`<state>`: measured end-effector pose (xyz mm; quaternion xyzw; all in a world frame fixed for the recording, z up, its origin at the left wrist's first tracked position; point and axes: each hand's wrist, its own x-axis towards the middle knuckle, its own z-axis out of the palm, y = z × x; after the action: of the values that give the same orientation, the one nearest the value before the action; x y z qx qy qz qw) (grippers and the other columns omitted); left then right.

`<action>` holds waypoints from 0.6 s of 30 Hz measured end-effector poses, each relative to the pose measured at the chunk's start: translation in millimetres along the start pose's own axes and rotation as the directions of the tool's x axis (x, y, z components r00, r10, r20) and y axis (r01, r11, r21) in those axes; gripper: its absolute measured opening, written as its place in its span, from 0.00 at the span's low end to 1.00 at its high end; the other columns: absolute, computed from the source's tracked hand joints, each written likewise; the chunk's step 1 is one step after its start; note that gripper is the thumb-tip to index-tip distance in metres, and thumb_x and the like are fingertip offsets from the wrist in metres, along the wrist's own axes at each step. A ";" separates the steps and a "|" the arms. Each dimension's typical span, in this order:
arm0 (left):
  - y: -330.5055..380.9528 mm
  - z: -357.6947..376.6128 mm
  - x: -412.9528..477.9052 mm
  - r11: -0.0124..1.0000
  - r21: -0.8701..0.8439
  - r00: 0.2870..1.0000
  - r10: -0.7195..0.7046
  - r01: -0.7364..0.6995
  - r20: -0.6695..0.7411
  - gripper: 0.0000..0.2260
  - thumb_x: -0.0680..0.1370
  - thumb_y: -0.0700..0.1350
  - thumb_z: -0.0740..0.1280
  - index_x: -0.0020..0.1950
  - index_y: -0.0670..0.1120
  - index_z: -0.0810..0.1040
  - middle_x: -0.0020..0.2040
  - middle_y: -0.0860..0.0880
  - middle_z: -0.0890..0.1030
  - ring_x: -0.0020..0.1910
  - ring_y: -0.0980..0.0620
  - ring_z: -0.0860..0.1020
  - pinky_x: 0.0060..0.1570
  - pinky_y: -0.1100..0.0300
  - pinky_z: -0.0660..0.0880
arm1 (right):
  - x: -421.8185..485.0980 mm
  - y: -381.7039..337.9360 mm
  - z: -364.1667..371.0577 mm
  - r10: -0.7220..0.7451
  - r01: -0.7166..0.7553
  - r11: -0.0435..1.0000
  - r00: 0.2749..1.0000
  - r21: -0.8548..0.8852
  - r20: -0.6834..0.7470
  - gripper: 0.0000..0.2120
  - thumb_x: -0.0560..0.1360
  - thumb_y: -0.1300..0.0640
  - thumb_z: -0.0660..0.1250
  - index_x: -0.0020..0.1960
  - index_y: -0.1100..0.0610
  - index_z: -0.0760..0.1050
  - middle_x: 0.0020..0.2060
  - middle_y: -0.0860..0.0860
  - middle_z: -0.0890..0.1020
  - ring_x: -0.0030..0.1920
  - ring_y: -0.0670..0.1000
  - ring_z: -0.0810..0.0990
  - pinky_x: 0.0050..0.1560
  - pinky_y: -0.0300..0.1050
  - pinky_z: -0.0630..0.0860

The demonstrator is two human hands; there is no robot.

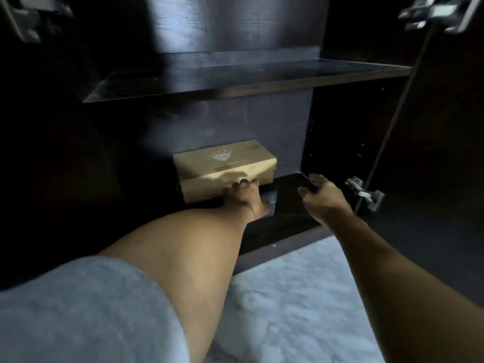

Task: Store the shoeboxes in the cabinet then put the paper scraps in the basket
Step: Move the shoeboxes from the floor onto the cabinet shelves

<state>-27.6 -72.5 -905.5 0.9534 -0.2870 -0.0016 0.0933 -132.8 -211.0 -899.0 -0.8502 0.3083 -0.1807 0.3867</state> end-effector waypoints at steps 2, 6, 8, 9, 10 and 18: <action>29.6 7.2 -12.1 0.996 -0.060 0.997 0.066 -0.062 0.050 0.22 0.77 0.57 0.61 0.67 0.47 0.72 0.64 0.42 0.76 0.64 0.40 0.74 0.60 0.48 0.73 | -28.6 9.7 -26.6 0.036 -0.038 0.998 0.998 -0.040 -0.047 0.20 0.77 0.50 0.65 0.68 0.50 0.72 0.60 0.55 0.80 0.62 0.58 0.77 0.63 0.52 0.73; 104.0 18.0 -47.0 0.961 -0.181 0.970 0.228 -0.210 0.085 0.17 0.74 0.57 0.64 0.56 0.47 0.79 0.57 0.43 0.80 0.56 0.40 0.78 0.53 0.51 0.77 | -102.9 41.9 -71.9 0.114 -0.129 0.986 0.982 -0.101 -0.150 0.21 0.78 0.48 0.62 0.71 0.47 0.69 0.64 0.53 0.77 0.62 0.57 0.76 0.58 0.50 0.74; 139.7 20.8 -76.5 0.940 -0.203 0.950 0.298 -0.275 0.090 0.17 0.75 0.58 0.63 0.52 0.47 0.80 0.54 0.45 0.81 0.53 0.41 0.79 0.48 0.56 0.75 | -153.7 66.5 -94.6 0.129 -0.159 0.981 0.963 -0.115 -0.235 0.23 0.79 0.46 0.62 0.73 0.47 0.67 0.69 0.50 0.74 0.65 0.54 0.75 0.57 0.47 0.71; 157.1 23.7 -90.3 0.923 -0.223 0.935 0.341 -0.312 0.102 0.16 0.76 0.57 0.63 0.52 0.46 0.81 0.53 0.45 0.82 0.53 0.41 0.79 0.46 0.56 0.75 | -181.7 80.8 -106.9 0.143 -0.184 0.976 0.943 -0.115 -0.300 0.23 0.80 0.46 0.62 0.74 0.48 0.67 0.70 0.50 0.73 0.66 0.53 0.74 0.57 0.46 0.70; 174.5 26.9 -104.5 0.905 -0.247 0.916 0.384 -0.348 0.116 0.15 0.76 0.55 0.63 0.52 0.46 0.81 0.53 0.46 0.82 0.53 0.41 0.80 0.48 0.56 0.75 | -208.2 96.1 -119.7 0.167 -0.221 0.969 0.913 -0.109 -0.372 0.23 0.80 0.47 0.62 0.73 0.49 0.67 0.70 0.50 0.73 0.66 0.53 0.73 0.58 0.46 0.69; 286.8 63.6 -236.4 0.708 -0.547 0.726 0.644 -0.447 0.240 0.14 0.73 0.58 0.64 0.51 0.52 0.82 0.49 0.51 0.83 0.48 0.48 0.81 0.51 0.56 0.78 | -365.9 194.6 -199.3 0.413 -0.571 0.818 0.661 -0.063 -0.626 0.21 0.78 0.45 0.62 0.69 0.50 0.71 0.63 0.55 0.78 0.60 0.59 0.78 0.60 0.55 0.74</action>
<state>-385.5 -188.9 -928.6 0.7484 -0.5668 -0.2418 0.2454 -588.9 -176.3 -947.1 -0.6770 0.6523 -0.2801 0.1942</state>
